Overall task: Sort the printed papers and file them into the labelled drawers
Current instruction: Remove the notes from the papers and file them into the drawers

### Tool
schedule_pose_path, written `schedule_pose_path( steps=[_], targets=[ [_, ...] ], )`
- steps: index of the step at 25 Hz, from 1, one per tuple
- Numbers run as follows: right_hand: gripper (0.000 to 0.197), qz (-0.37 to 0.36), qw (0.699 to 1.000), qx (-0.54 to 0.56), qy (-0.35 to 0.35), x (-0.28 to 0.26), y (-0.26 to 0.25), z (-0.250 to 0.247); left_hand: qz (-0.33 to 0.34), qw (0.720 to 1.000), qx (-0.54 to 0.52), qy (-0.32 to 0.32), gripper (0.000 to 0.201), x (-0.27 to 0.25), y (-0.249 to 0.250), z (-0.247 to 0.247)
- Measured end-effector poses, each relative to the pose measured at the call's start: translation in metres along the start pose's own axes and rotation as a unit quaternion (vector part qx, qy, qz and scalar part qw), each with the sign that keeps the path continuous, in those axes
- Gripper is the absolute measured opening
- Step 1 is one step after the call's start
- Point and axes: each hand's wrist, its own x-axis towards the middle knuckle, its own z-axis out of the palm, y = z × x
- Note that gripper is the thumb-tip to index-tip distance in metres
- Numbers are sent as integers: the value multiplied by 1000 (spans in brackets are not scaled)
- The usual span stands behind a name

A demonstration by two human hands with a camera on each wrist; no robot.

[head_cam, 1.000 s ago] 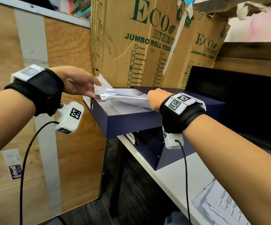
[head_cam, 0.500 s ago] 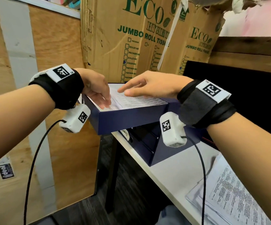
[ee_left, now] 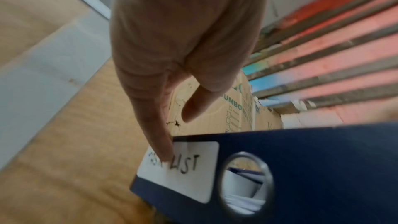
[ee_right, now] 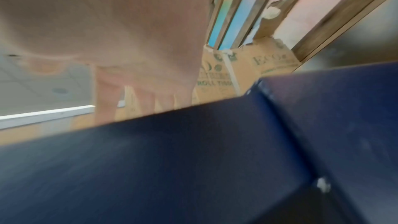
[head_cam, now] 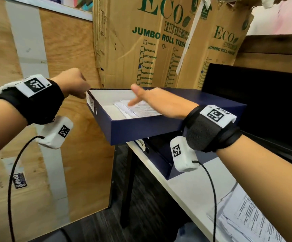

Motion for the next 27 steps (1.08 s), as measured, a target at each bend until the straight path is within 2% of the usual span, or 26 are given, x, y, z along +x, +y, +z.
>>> schedule_pose_path(
  steps=[1, 3, 4, 6, 8, 11, 16, 18, 21, 23, 25, 27],
  targets=[
    [68, -7, 998, -5, 67, 0, 7, -6, -16, 998, -56, -34, 3, -6, -4, 2],
    [68, 22, 981, -67, 181, 4, 32, -18, -42, 987, -145, -48, 16, -9, -9, 7],
    [69, 63, 974, -86, 198, 5, 47, -23, -50, 984, -169, -41, 22, -5, -12, 11],
    [79, 156, 974, -72, 151, 4, 75, -29, -65, 969, -236, -25, 29, -2, -10, 17],
    [86, 190, 975, -67, 97, 0, 94, -33, -91, 934, -345, -21, 14, 4, -4, 33],
    [80, 190, 977, -58, 77, 0, 100, -38, -76, 887, -450, -69, 49, 13, 19, 73],
    [76, 196, 975, -28, 100, 6, 112, -39, -32, 871, -468, -146, 51, 18, 72, 154],
    [78, 185, 977, -23, 108, 2, 116, -35, -22, 883, -449, -135, 51, 22, 81, 175],
    [79, 169, 978, -44, 110, 2, 116, -31, -2, 890, -438, -127, 63, 22, 76, 174],
    [74, 140, 983, -14, 120, -3, 117, -30, 46, 905, -415, -87, 68, 13, 77, 163],
    [54, 92, 981, 22, 171, -19, 128, -28, 141, 924, -356, 23, 63, -7, 96, 154],
    [33, 66, 968, 6, 240, -46, 150, -22, 263, 915, -280, 122, 56, -42, 124, 154]
  ],
)
